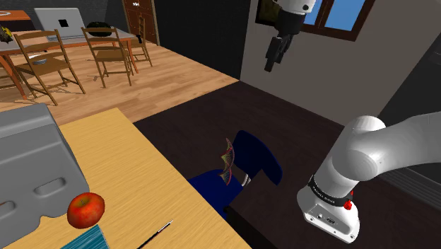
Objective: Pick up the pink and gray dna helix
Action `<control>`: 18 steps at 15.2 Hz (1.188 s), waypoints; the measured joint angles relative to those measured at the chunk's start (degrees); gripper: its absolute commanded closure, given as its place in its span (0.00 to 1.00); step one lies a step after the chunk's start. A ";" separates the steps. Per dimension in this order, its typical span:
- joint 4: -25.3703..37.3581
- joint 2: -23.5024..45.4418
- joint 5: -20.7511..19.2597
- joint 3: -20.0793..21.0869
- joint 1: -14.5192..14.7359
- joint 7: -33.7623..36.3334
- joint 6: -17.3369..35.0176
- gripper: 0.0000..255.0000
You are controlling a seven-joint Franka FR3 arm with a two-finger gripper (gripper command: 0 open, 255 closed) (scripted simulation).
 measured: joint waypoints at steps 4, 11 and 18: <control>-3.18 0.92 0.18 1.21 -0.01 1.58 3.60 0.00; -11.24 7.04 0.21 4.82 -0.24 6.58 16.27 0.00; -15.75 18.27 -1.09 8.58 -1.23 12.43 30.22 0.00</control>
